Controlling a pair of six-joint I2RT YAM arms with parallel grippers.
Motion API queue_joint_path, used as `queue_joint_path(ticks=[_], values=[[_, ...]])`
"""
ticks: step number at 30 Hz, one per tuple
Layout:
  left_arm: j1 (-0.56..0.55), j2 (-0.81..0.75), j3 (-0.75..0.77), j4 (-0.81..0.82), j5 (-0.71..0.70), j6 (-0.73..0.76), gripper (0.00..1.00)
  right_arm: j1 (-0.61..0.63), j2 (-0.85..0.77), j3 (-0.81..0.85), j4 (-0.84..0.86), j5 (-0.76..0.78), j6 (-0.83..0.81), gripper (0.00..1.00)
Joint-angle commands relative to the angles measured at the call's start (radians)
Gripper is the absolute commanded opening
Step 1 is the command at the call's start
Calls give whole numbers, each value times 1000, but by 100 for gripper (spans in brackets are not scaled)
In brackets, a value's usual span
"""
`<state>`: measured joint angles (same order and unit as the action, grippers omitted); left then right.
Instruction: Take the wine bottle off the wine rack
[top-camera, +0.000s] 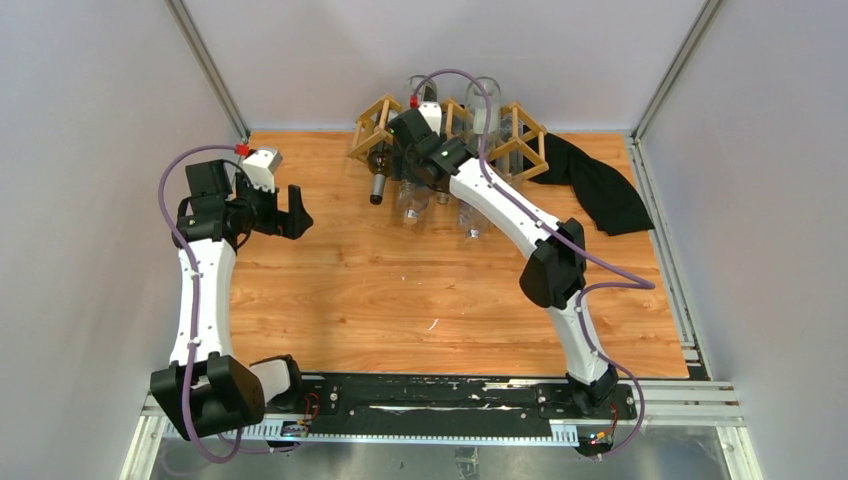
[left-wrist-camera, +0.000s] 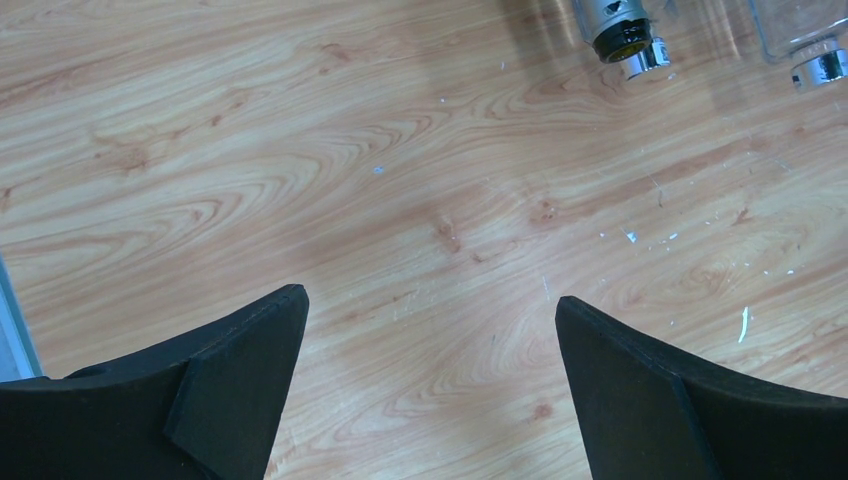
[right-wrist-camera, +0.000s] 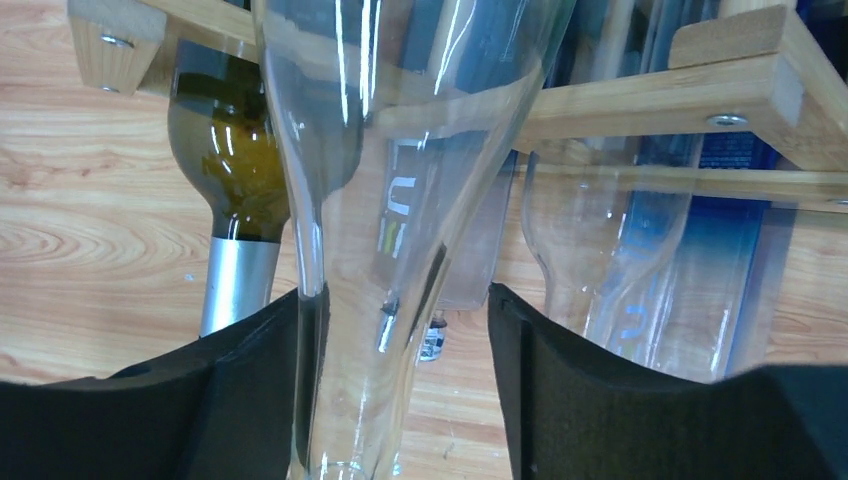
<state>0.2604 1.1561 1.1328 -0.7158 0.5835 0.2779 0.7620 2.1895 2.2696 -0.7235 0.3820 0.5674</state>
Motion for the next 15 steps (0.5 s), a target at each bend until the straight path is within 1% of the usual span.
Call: queue_joint_path(ticks=[1, 4, 8, 12, 15], values=[[7, -18, -6, -18, 37, 5, 100, -24, 31, 46, 19, -11, 19, 61], [4, -23, -7, -18, 48, 7, 100, -31, 32, 40, 50, -45, 13, 54], [5, -25, -8, -18, 53, 14, 100, -33, 21, 25, 64, -65, 14, 39], [5, -22, -5, -19, 52, 14, 100, -34, -27, -29, 100, -102, 22, 20], [5, -24, 0, -18, 56, 19, 100, -34, -87, -83, 139, -122, 23, 1]])
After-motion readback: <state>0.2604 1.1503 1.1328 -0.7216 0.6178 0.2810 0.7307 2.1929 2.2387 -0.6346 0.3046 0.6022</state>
